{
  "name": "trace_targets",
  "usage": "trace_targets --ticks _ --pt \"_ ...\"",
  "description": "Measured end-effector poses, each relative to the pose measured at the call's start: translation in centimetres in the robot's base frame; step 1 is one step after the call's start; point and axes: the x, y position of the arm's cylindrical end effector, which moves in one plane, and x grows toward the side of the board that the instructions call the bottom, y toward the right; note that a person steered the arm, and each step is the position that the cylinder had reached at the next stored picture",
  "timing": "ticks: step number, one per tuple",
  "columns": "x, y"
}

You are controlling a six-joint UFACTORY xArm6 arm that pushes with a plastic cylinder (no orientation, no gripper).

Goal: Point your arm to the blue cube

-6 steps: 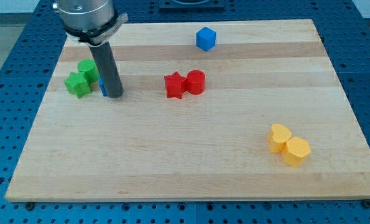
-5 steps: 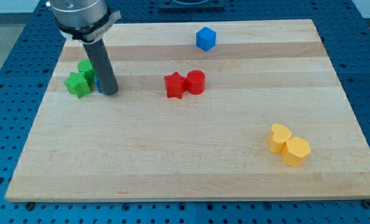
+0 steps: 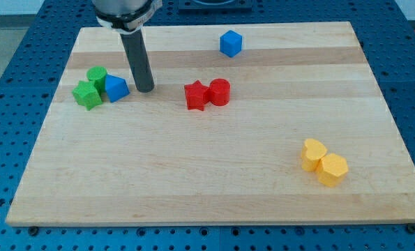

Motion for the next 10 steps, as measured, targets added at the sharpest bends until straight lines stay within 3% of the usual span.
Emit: trace_targets --ticks 2,6,8,10 --pt "-2.2 4.4" --pt "-6.0 19.8" --pt "-10.5 21.6" --pt "-11.7 20.9"
